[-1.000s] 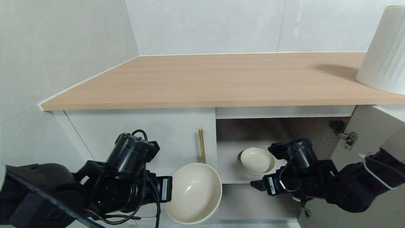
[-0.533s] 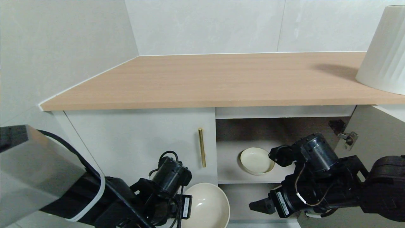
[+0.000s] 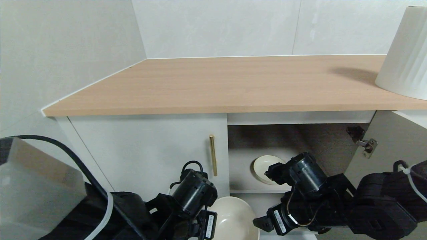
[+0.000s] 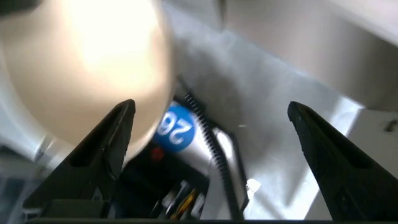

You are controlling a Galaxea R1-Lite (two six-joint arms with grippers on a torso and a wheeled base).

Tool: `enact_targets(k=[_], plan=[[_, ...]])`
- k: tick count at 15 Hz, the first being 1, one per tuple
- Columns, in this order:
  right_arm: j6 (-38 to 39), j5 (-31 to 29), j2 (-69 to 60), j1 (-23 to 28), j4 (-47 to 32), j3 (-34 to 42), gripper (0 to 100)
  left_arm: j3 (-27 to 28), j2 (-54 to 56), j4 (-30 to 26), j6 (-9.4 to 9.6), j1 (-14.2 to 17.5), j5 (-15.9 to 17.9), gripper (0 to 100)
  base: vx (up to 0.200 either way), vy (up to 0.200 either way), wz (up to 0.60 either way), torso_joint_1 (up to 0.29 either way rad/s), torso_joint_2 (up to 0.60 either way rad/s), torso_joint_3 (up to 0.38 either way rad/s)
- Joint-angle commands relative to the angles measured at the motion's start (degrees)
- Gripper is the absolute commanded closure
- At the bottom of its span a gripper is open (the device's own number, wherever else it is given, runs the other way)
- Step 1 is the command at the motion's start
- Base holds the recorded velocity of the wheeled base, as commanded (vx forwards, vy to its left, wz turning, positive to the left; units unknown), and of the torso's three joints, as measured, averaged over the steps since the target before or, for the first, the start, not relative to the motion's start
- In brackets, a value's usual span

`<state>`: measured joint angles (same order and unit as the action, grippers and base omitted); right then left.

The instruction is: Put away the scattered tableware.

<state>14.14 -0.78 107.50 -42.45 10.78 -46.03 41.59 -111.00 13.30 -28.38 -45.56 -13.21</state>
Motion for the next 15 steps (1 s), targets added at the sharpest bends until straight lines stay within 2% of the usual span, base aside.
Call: enact_targets(k=[1, 13, 14, 15], plan=[[0.1, -0.8, 2.5, -0.3, 0.7, 0.0, 0, 0.0, 1.6, 0.1, -0.01, -0.9, -0.1, 100, 0.000, 0.000, 0.00, 0.000, 0.00, 0.000], [0.1, -1.4, 4.5, -0.4, 2.3, 0.2, 0, -0.2, 1.4, 0.0, -0.01, -1.8, -0.1, 100, 0.000, 0.000, 0.00, 0.000, 0.00, 0.000], [0.2, -1.4, 4.6, -0.4, 2.4, 0.2, 100, -0.2, 1.3, 0.0, -0.01, -1.8, -0.1, 100, 0.000, 0.000, 0.00, 0.000, 0.00, 0.000], [0.2, -1.4, 4.6, -0.4, 2.4, 0.1, 100, -0.2, 1.2, 0.0, -0.01, -1.8, -0.1, 100, 0.000, 0.000, 0.00, 0.000, 0.00, 0.000]])
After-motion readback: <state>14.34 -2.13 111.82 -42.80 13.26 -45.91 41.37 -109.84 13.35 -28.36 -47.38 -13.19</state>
